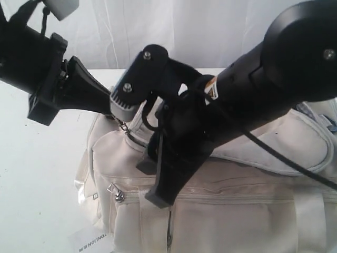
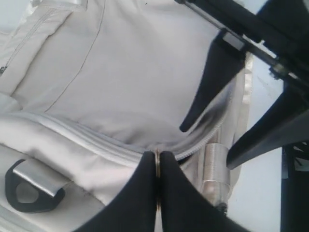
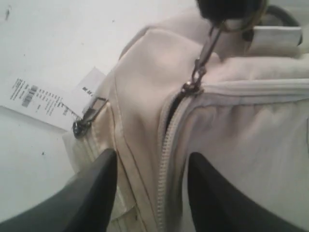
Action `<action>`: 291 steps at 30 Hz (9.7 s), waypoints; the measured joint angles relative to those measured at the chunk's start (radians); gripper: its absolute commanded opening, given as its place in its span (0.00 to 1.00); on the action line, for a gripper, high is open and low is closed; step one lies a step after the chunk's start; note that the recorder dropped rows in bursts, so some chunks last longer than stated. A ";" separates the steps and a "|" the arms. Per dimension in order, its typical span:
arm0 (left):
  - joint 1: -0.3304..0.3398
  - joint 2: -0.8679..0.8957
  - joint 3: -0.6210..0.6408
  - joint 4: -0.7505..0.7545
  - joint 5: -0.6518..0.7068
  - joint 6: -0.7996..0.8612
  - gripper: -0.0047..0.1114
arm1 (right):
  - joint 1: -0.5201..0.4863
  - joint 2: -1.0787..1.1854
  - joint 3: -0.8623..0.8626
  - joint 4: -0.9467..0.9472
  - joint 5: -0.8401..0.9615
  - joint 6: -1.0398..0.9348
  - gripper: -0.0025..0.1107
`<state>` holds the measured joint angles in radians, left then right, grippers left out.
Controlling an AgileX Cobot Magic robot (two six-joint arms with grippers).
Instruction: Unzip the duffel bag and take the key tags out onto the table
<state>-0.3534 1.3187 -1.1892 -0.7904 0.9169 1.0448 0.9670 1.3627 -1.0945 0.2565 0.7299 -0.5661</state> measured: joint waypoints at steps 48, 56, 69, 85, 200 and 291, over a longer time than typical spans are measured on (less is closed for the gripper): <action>0.000 -0.035 -0.006 0.025 0.040 0.002 0.04 | 0.002 0.071 -0.027 0.055 -0.050 0.051 0.02; 0.000 -0.031 -0.006 0.048 -0.013 0.004 0.04 | 0.002 0.071 -0.027 0.055 -0.029 0.051 0.02; 0.000 0.069 -0.006 0.051 -0.146 0.006 0.04 | 0.002 0.072 0.003 0.055 -0.008 0.051 0.02; 0.000 0.163 -0.006 -0.091 -0.440 0.131 0.04 | 0.002 0.072 0.022 0.051 -0.012 0.051 0.02; -0.110 0.641 -0.350 0.471 -1.200 -0.252 0.62 | 0.002 -0.624 0.150 -0.925 0.072 0.854 0.39; -0.425 0.741 -0.485 0.514 -0.238 -0.749 0.19 | 0.002 -0.665 0.194 -1.043 0.053 0.958 0.39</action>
<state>-0.7786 2.0602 -1.6742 -0.2768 0.6793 0.2954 0.9693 0.6982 -0.9008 -0.7862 0.7832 0.3922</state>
